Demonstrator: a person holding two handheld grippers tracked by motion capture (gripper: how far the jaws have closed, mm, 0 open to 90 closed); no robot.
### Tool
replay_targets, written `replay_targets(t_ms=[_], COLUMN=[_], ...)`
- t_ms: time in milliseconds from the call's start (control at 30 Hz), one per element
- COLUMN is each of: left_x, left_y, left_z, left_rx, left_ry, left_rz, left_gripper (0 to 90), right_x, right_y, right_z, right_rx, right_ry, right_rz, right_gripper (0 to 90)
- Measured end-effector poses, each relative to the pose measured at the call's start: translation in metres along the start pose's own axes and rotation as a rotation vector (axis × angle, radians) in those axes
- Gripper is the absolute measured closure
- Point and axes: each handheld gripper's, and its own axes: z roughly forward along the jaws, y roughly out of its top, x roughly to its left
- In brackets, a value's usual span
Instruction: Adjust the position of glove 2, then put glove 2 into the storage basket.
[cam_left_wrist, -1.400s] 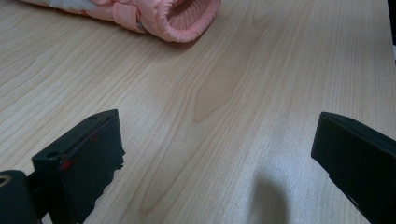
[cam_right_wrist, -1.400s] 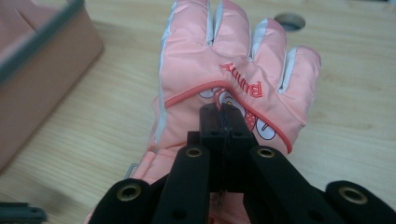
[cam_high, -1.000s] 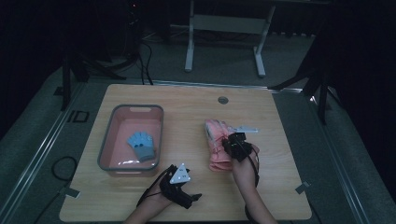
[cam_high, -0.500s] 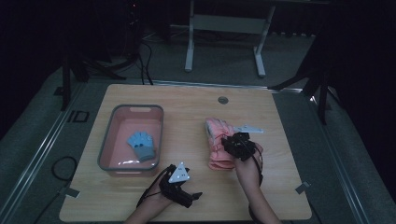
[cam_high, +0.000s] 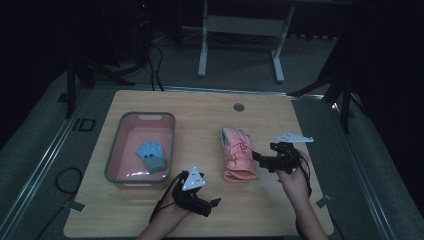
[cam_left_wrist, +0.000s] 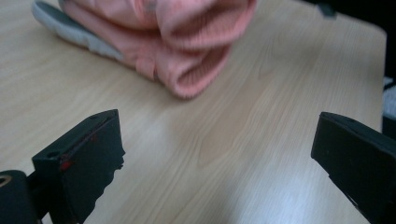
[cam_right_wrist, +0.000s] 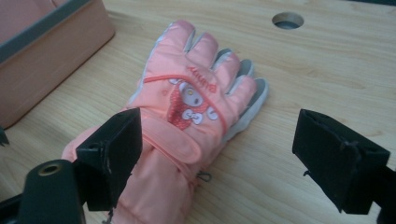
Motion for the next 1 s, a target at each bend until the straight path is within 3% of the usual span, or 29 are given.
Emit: replay_targets(t_ms=[33, 67, 100, 133, 167, 333, 367, 433, 467, 533, 600, 733, 800, 833, 933, 1000], left_x=[0.0, 0.001, 0.001, 0.002, 0.003, 0.014, 0.017, 0.017, 0.022, 0.027, 0.032, 0.039, 0.044, 0.047, 0.061, 0.064], left_y=[0.0, 0.021, 0.021, 0.028, 0.035, 0.07, 0.082, 0.082, 0.096, 0.106, 0.114, 0.124, 0.125, 0.124, 0.114, 0.107], left_z=[0.0, -0.002, -0.002, -0.003, -0.003, 0.004, 0.01, 0.01, 0.02, 0.028, 0.036, 0.056, 0.068, 0.075, 0.093, 0.102], left_rx=[0.0, -0.004, -0.004, -0.001, 0.003, -0.01, -0.012, -0.012, -0.004, 0.01, -0.006, 0.026, 0.055, 0.079, 0.133, 0.182], left_ry=[0.0, 0.0, 0.0, 0.006, 0.014, 0.012, 0.026, 0.026, 0.049, 0.06, 0.077, 0.131, 0.141, 0.147, 0.164, 0.174], left_rz=[0.0, 0.006, 0.006, 0.025, 0.043, 0.046, 0.055, 0.055, 0.055, 0.061, 0.054, 0.042, 0.024, 0.003, -0.119, -0.125], left_gripper=[2.5, 2.5, 2.5, 2.5, 2.6, 2.6, 2.6, 2.6, 5.2, 5.6, 15.1, 25.8, 30.9, 32.1, 32.1, 29.9], right_x=[-0.003, -0.008, -0.008, -0.007, -0.007, -0.011, -0.015, -0.017, -0.018, -0.019, -0.02, -0.021, -0.022, -0.023, -0.025, -0.025], right_y=[-0.001, -0.001, -0.001, -0.001, 0.0, 0.004, 0.006, 0.007, 0.008, 0.009, 0.011, 0.015, 0.016, 0.016, 0.012, 0.008], right_z=[-0.003, -0.006, -0.006, -0.008, -0.009, -0.01, -0.009, -0.008, -0.006, -0.001, 0.003, 0.015, 0.022, 0.026, 0.038, 0.046], right_rx=[-0.012, -0.014, -0.014, -0.037, -0.037, -0.017, -0.018, -0.01, 0.001, 0.007, 0.008, 0.02, 0.016, 0.025, 0.045, 0.062], right_ry=[0.009, 0.012, 0.012, -0.032, -0.029, -0.015, 0.002, 0.012, 0.023, 0.025, 0.026, 0.028, 0.052, 0.058, 0.09, 0.106], right_rz=[0.0, -0.055, -0.055, -0.147, -0.162, -0.155, -0.128, -0.118, -0.101, -0.077, -0.068, -0.072, -0.047, -0.038, -0.011, -0.001], right_gripper=[15.9, 15.3, 15.3, 13.9, 13.2, 12.5, 12.5, 11.9, 10.0, 10.0, 10.8, 33.9, 50.2, 52.2, 56.3, 52.7])
